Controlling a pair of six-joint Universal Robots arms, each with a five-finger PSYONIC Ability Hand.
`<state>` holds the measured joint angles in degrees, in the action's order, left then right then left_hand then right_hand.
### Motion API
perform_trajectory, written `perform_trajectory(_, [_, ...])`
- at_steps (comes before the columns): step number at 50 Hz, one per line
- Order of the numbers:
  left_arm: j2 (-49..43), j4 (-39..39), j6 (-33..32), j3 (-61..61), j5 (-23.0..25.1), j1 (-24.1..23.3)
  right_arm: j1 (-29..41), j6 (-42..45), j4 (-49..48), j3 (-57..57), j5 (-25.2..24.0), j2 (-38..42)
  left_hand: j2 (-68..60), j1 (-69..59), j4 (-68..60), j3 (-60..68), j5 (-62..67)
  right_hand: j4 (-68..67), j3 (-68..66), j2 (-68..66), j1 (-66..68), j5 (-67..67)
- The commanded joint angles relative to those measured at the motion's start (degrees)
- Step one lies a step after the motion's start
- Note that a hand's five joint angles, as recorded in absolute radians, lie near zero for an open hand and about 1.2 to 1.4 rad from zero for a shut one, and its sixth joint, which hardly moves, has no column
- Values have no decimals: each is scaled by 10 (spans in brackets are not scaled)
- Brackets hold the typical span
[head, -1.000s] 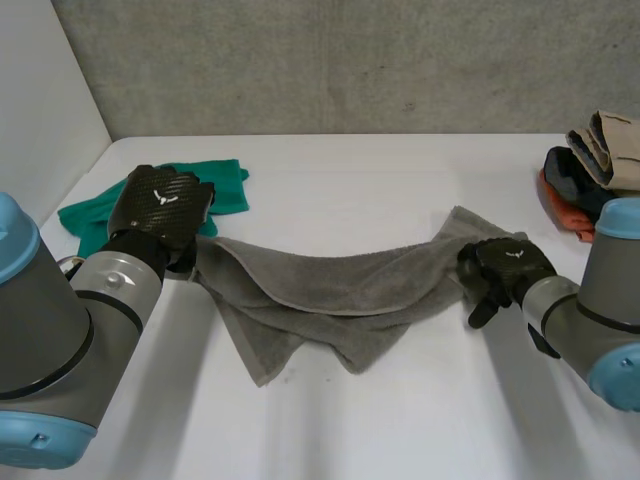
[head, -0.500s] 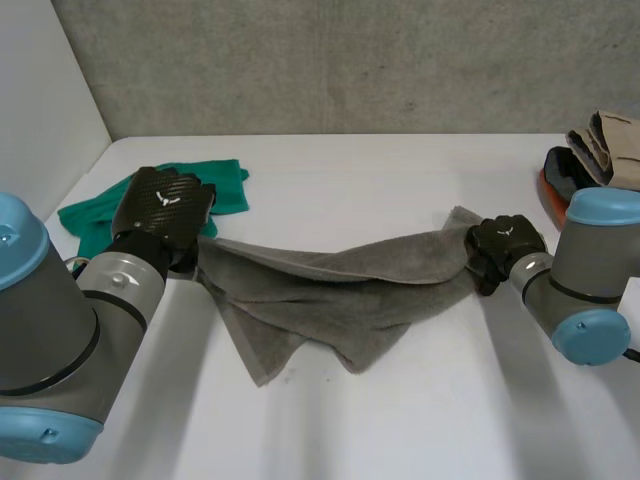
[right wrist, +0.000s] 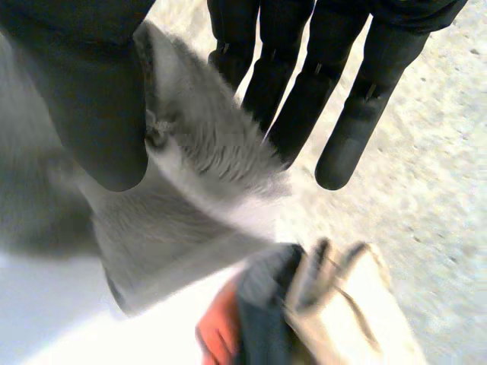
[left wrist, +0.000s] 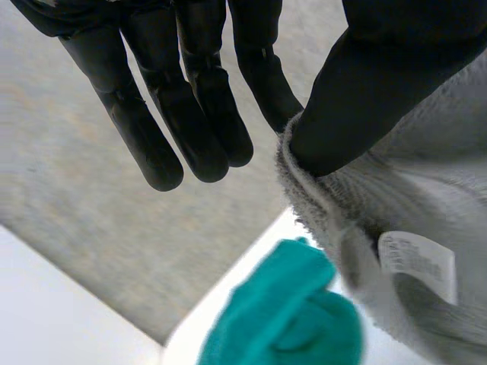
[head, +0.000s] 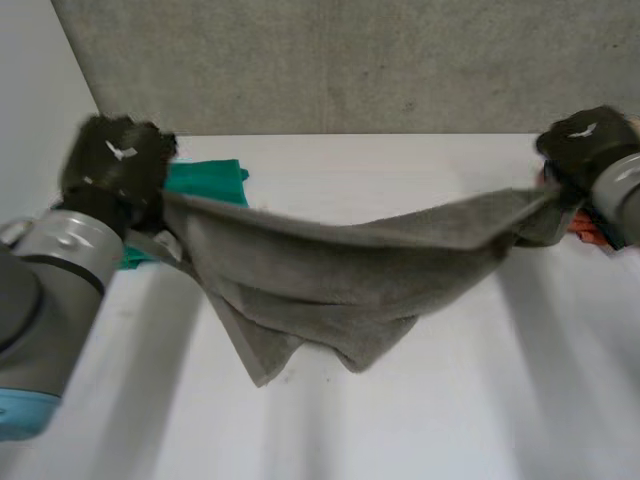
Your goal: Fold the laundry.
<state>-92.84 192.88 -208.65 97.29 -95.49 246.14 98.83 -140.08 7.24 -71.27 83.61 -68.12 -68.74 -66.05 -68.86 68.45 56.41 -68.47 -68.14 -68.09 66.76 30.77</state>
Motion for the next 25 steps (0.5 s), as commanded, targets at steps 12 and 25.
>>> perform_trajectory(12, [43,-72,7,42,87,25,-53,66,183,-33,-72,-71,-113,-139,-111,115,136,-115,-119,-119,132,392])
perform_trajectory(25, [-106,-33,6,26,86,26,-59,4,134,-48,-100,68,-113,-139,-111,115,136,-115,-119,-119,132,392])
